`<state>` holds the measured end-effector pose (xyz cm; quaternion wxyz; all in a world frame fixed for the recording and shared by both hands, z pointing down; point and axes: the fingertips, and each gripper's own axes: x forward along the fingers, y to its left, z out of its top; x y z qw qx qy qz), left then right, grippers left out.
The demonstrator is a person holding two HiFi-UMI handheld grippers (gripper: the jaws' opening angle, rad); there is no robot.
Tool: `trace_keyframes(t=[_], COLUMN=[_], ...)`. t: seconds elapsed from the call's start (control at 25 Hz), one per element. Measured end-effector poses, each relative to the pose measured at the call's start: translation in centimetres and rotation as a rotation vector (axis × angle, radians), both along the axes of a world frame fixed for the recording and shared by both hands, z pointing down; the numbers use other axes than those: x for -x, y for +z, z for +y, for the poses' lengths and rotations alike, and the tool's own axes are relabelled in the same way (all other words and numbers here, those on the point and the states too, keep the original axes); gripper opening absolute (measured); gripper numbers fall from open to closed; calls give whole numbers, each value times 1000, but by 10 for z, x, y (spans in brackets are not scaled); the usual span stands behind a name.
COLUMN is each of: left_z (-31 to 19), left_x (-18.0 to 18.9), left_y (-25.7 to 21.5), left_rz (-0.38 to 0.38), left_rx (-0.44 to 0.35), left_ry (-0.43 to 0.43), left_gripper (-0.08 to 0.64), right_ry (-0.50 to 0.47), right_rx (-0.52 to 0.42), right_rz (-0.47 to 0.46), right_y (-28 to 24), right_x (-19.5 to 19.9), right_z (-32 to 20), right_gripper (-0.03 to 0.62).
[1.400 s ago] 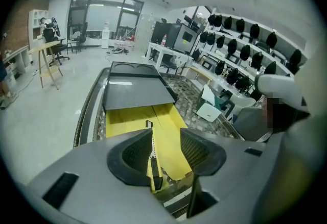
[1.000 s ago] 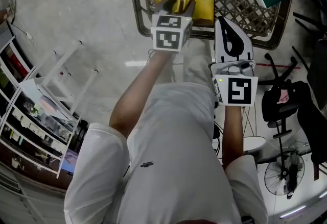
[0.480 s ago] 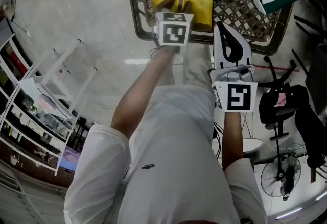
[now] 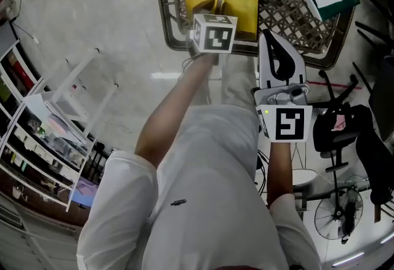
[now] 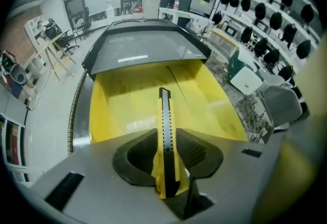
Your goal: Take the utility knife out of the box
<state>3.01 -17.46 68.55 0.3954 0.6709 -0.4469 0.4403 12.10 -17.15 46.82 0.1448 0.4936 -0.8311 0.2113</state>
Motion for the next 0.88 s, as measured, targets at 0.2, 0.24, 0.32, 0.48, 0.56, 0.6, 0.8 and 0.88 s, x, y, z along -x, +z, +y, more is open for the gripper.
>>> trace_keyframes(t=[0.2,0.24,0.32,0.48,0.56,0.6,0.8,0.88], left_z=[0,0,0,1,1,0,-2,-2], left_x=[1,1,3,7,9,10,13,15], left_y=[1,1,1,-2,-7,-11,-33,-43], left_rz=[-11,-11,-11,3,17,24,66,88], left_rx=[11,10,4,0,-12,-23,-75,-97], left_ry=[27,26,22,10,0,-3,-2,-11], left_gripper=[109,109,107,107,107,107,107,107], right_ry=[5,6,7,9,12,12,16,19], right_rx=[-3,-3,-6,-16,-20,-22,-37,-46], right_rz=[-1,0,2,9,13,15,21,23], right_y=[-1,-1,-2,-6,-8,-9,-16,-20], right_x=[3,3,5,9,9,10,16,21], right_z=[4,5,7,10,12,14,19,22], right_gripper=[-2,-2,-2,-2,-2,-2,-2,-2])
